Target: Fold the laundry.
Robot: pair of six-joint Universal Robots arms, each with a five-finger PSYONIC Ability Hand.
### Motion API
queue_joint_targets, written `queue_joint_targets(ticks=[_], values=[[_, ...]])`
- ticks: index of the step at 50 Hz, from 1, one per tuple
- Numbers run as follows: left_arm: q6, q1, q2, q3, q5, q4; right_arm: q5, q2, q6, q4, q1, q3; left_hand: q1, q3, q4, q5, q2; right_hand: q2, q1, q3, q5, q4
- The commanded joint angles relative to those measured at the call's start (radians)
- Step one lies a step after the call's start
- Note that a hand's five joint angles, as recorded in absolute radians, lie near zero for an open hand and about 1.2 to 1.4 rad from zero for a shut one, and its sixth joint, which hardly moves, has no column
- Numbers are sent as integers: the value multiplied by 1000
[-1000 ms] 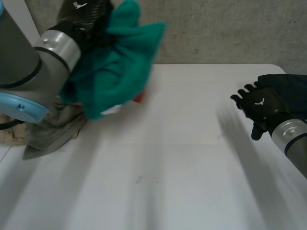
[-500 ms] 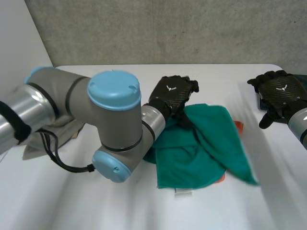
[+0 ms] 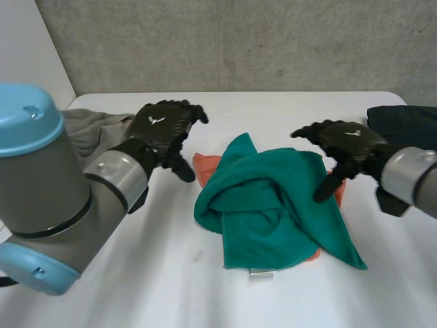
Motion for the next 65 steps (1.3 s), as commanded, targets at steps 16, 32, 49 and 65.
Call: queue_joint_targets(ticks=[16,32,49,65], values=[[-2,126,89,-133,5,80,144,43,31,-109,241,-503,-39,-23,-14,-7,-21,1164,1158,1162,1159,1165],[-1,138,64,-119,7,121,260,-130,45,-37,132,-644,-138,-123,-113,-107,-121,1164,1158,1162,1159,1165],[1,-49,-206,24,134,164,230,-193,-14,-69,-221,-491,-130,-114,-105,-98,-112,1164,1158,1162,1159,1165],[5,-190,-568,317,126,112,207,-193,-38,-113,-305,-325,14,29,38,45,31,1164,1158,1162,1159,1165]])
